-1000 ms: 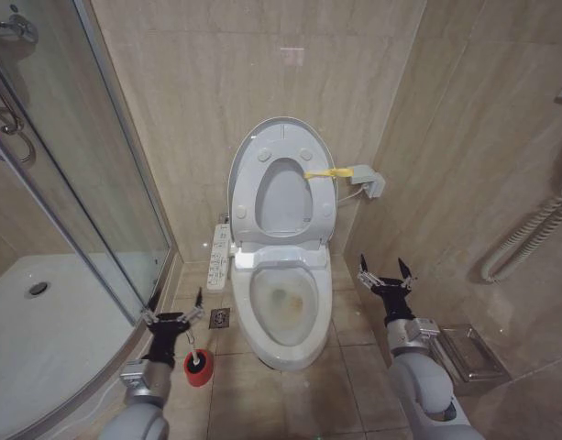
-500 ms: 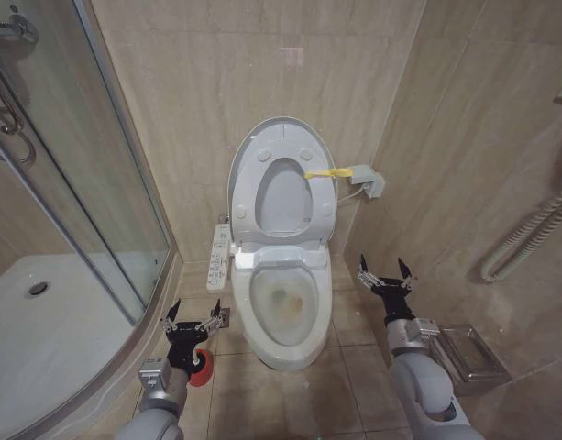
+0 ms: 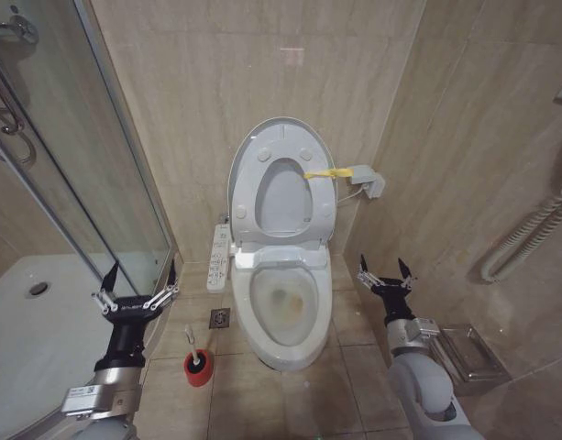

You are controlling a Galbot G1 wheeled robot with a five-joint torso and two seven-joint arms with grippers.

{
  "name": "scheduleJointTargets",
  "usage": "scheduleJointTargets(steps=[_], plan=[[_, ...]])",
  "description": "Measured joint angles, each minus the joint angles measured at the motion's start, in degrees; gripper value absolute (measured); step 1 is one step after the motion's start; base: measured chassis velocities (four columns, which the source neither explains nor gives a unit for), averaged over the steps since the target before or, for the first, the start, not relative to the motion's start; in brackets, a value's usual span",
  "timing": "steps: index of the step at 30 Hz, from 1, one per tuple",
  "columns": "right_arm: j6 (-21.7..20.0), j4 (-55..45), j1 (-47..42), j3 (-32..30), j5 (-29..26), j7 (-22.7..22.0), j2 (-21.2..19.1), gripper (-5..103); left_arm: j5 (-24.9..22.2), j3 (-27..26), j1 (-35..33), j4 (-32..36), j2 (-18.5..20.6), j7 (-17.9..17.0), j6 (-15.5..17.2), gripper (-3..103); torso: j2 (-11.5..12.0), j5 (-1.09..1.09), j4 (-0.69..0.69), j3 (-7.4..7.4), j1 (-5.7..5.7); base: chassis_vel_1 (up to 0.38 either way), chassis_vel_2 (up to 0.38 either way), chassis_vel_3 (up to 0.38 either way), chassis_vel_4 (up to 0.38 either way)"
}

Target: Open the toilet lid, clean the toilet bowl with a toilet brush, close the toilet lid, and flush.

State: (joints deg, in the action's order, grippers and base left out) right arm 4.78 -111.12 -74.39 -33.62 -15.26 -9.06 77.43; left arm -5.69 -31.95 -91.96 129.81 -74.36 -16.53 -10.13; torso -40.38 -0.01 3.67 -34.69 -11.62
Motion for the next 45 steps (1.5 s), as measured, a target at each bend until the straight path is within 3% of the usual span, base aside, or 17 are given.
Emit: scheduleJointTargets(steps=[1,4,5,7,9,16,21,26,34,41,45], plan=[[0.0,0.0,0.0,0.0,0.0,0.0,0.0,100,0.0,0.0,0.0,0.0,0.0,0.0,0.0,100,0.0,0.0,0.0,0.0,0.0,0.0,0.0,0.0,0.0],[0.0,0.0,-0.01,-0.01,0.0,-0.02,0.0,100,0.48,0.33,-0.34,-10.38,-0.07,-2.12,-7.22,100,0.0,-0.02,0.0,0.0,0.0,0.0,0.0,0.0,0.0],[0.0,0.0,-0.01,-0.01,0.0,-0.02,0.0,100,0.48,0.33,-0.34,-10.38,-0.07,-2.12,-7.22,100,0.0,-0.02,0.0,0.0,0.0,0.0,0.0,0.0,0.0],[0.0,0.01,-0.01,-0.01,0.0,0.0,0.0,100,1.78,0.79,-0.07,-16.02,-0.49,-3.15,-12.0,100,0.0,0.01,0.0,0.0,0.0,0.0,0.0,0.0,0.0],[0.0,0.01,-0.01,-0.01,0.0,-0.01,0.0,100,2.7,1.56,0.04,-20.02,-0.95,-4.04,-14.46,100,0.01,0.0,0.0,0.0,0.0,0.0,0.0,0.0,0.0],[0.0,0.0,-0.01,-0.01,0.0,0.0,0.0,100,5.74,2.95,2.07,-32.64,-2.32,-5.62,-19.2,100,0.01,0.02,-0.01,0.0,0.0,0.0,0.0,0.0,0.0],[0.0,0.0,-0.01,-0.01,0.0,-0.01,0.0,100,5.7,3.51,7.39,-43.3,-2.4,-4.55,-22.85,100,0.01,0.02,0.0,0.0,0.0,0.0,0.0,0.0,0.0],[0.0,0.01,-0.01,-0.01,0.0,0.0,0.0,100,3.18,6.25,13.32,-52.1,-2.1,-1.58,-24.78,100,0.01,0.01,0.01,0.0,0.0,0.0,0.0,0.0,0.0],[0.0,0.0,-0.01,-0.01,0.0,0.0,0.0,100,0.82,9.81,20.21,-61.61,-2.13,1.81,-25.23,100,0.02,0.01,0.01,0.0,0.0,0.0,0.0,0.0,0.0],[0.0,0.0,-0.01,-0.01,0.0,0.0,0.0,100,-4.37,12.23,24.2,-64.81,-1.4,6.98,-23.16,100,0.01,0.01,0.01,0.0,0.0,0.0,0.0,0.0,0.0],[0.0,0.0,-0.01,-0.01,0.0,0.0,0.0,100,-5.74,12.77,25.48,-65.89,-1.41,8.12,-22.06,100,0.02,0.02,0.01,0.0,-0.01,0.0,0.0,0.0,0.0]])
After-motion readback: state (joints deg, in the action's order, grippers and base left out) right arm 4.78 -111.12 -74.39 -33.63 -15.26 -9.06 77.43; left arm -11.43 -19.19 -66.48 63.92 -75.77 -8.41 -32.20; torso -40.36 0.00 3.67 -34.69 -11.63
